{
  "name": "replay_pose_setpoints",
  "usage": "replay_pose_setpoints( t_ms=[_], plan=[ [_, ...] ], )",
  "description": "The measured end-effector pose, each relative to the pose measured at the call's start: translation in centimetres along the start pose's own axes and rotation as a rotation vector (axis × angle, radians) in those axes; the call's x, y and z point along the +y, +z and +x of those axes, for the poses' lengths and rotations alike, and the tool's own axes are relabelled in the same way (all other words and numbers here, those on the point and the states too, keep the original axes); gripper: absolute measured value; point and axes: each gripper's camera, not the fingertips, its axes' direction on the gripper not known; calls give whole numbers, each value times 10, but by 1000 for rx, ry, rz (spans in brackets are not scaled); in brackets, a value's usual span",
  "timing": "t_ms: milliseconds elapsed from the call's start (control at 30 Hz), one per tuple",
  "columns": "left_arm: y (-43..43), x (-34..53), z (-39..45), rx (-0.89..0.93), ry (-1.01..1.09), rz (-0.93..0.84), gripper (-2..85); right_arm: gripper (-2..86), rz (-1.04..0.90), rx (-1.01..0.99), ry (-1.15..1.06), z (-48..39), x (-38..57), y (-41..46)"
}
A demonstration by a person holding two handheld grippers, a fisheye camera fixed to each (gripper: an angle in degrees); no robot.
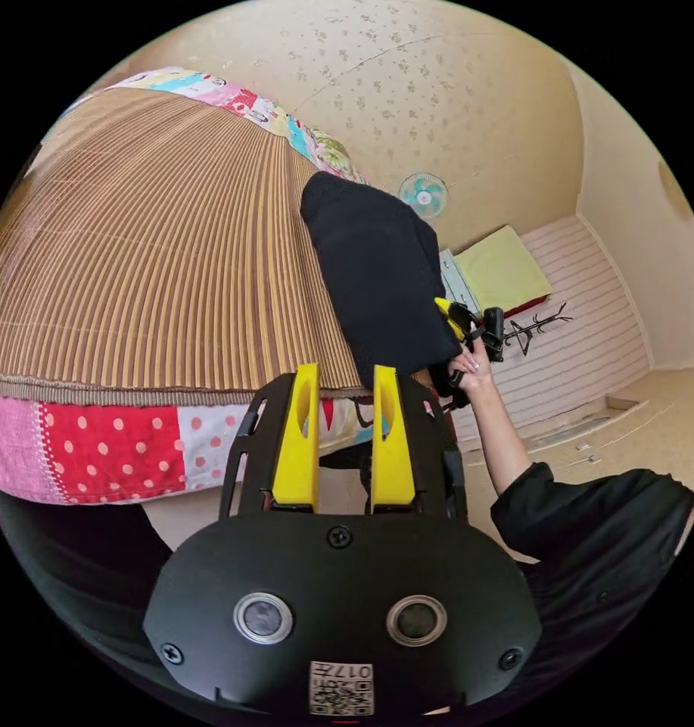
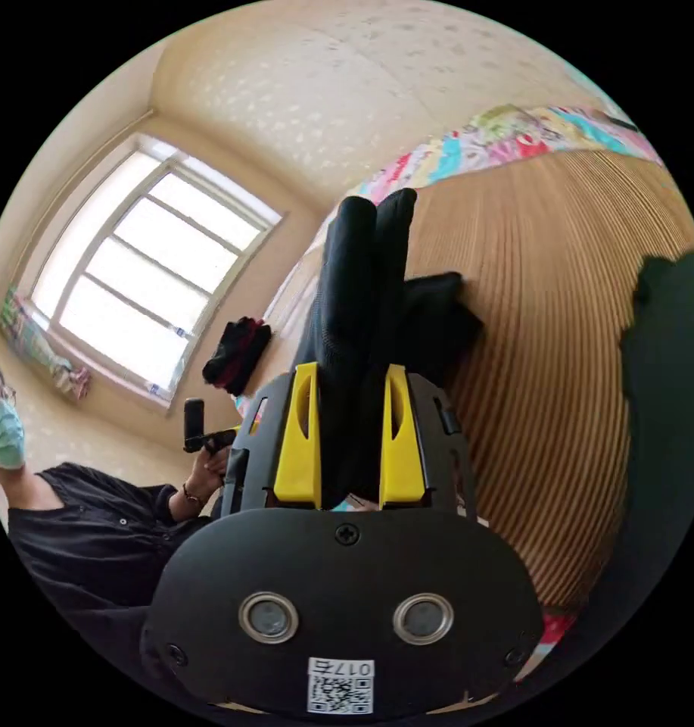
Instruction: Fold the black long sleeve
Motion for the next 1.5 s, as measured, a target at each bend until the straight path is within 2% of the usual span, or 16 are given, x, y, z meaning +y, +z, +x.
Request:
replay_pose_setpoints(
  t_ms=[67, 200, 300, 367, 533, 700, 833, 933, 1100, 1200, 1233, 1267, 1333, 1400, 1467, 1500],
  plan=[
    [14, -22, 5, 25, 5, -7, 120, 137, 61, 41, 116, 37, 25, -19],
    [36, -69, 5, 52, -23, -15, 153, 159, 130, -84, 185, 68, 37, -28],
    [64, -110, -3, 65, -78, -55, 173, 176, 29, -169, 213, 85, 23, -6],
    [94, -133, -15, 67, -134, -146, 179, 178, -78, -182, 220, 90, 13, 20],
    [117, -155, -28, 201, -141, -236, 125, 160, -98, -135, 229, 82, 7, 40],
    [37, -169, 8, 40, 40, -123, 100, 137, -114, -277, 92, 30, -5, 72],
    [-94, -160, 34, -180, 162, 40, 100, 129, -144, -309, -92, -79, -27, 133],
    [-216, -141, 41, -281, 195, 176, 100, 127, -116, -454, -171, -160, -44, 175],
    [-402, -107, 39, -439, 156, 347, 100, 131, -98, -606, -274, -314, -65, 243],
    [-486, -95, 10, -627, 33, 389, 102, 133, -106, -624, -154, -377, -64, 303],
    [-512, -87, -10, -710, -72, 403, 100, 133, -143, -614, -53, -386, -60, 333],
    [-530, -77, -31, -771, -170, 411, 83, 130, -211, -583, 39, -389, -52, 364],
    [-535, -59, -57, -780, -223, 431, 73, 118, -334, -492, 95, -384, -35, 403],
    [-510, -47, -89, -725, -215, 371, 70, 96, -409, -441, 58, -373, -13, 425],
    [-452, -38, -138, -698, -277, 197, 68, 76, -432, -363, 6, -347, 18, 427],
    [-444, -30, -142, -699, -266, 225, 67, 76, -440, -360, -12, -340, 25, 425]
  ],
)
